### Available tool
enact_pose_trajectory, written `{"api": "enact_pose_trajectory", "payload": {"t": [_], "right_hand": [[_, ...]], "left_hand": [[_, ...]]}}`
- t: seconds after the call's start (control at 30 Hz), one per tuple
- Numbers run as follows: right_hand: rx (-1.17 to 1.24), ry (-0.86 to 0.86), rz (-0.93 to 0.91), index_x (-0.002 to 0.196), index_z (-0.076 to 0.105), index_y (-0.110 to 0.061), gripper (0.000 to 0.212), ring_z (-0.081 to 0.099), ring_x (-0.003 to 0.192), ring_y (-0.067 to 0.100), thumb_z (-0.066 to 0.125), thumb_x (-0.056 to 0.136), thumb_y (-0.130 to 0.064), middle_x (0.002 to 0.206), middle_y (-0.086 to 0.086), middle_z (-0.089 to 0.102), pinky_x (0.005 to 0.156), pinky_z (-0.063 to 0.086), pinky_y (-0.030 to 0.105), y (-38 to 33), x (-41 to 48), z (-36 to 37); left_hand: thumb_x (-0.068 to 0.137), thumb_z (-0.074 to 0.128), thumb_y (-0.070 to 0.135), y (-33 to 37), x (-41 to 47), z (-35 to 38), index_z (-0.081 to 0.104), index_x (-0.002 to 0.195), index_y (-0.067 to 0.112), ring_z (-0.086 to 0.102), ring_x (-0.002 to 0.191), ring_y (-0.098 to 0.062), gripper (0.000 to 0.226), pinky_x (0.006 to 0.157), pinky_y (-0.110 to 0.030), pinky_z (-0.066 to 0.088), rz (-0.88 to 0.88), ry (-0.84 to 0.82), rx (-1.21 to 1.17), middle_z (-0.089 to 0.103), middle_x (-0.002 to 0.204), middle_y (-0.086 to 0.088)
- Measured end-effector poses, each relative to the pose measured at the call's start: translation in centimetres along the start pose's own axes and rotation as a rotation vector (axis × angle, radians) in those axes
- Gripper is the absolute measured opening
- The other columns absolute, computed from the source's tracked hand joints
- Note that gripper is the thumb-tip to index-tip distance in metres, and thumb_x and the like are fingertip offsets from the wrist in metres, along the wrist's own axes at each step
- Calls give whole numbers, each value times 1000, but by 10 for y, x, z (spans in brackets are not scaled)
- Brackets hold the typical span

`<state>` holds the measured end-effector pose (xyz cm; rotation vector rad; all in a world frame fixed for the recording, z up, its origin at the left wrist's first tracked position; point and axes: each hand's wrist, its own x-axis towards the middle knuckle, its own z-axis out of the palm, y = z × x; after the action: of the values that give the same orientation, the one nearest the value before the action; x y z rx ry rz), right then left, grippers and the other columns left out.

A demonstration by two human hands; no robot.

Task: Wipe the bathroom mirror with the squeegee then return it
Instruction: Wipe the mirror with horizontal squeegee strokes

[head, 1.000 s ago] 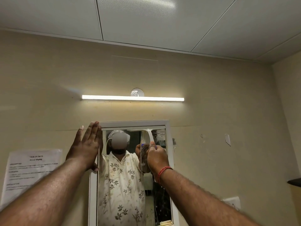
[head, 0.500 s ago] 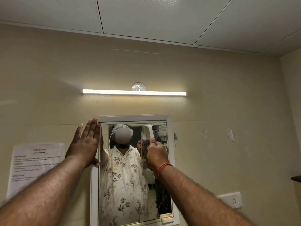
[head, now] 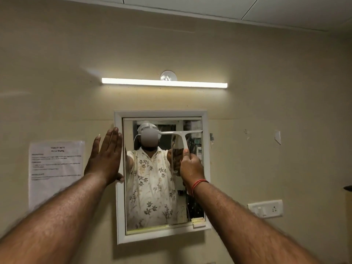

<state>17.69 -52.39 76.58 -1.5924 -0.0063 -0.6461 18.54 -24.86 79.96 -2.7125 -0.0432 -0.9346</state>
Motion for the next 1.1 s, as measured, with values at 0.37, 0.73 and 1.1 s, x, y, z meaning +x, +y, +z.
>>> {"api": "enact_pose_trajectory", "payload": {"t": [0.37, 0.73, 1.1], "right_hand": [[-42, -3, 25, 120, 71, -26, 46, 66, 101, 19, 36, 113, -55, 108, 0, 74, 91, 51, 42, 41, -21, -5], [-117, 21, 58, 96, 66, -24, 49, 63, 85, 20, 35, 113, -58, 90, 1, 68, 83, 54, 44, 104, -62, -10], [-190, 19, 139, 90, 62, -27, 46, 59, 81, 19, 35, 113, -57, 87, 0, 66, 74, 46, 35, 186, -113, -17]], "left_hand": [[51, 103, 71, 6, -43, 58, -27, 170, -1, -29, 170, -40, 191, 139, -62, -7, 82, 46, -6, -40, 179, -22], [50, 113, 36, 39, -107, 132, -31, 170, 1, -32, 169, -40, 190, 142, -58, -1, 128, 21, -109, -37, 180, -21], [45, 113, 48, 46, -158, 183, -16, 174, -2, -21, 173, -39, 190, 142, -56, 3, 161, -50, -126, -29, 183, -22]]}}
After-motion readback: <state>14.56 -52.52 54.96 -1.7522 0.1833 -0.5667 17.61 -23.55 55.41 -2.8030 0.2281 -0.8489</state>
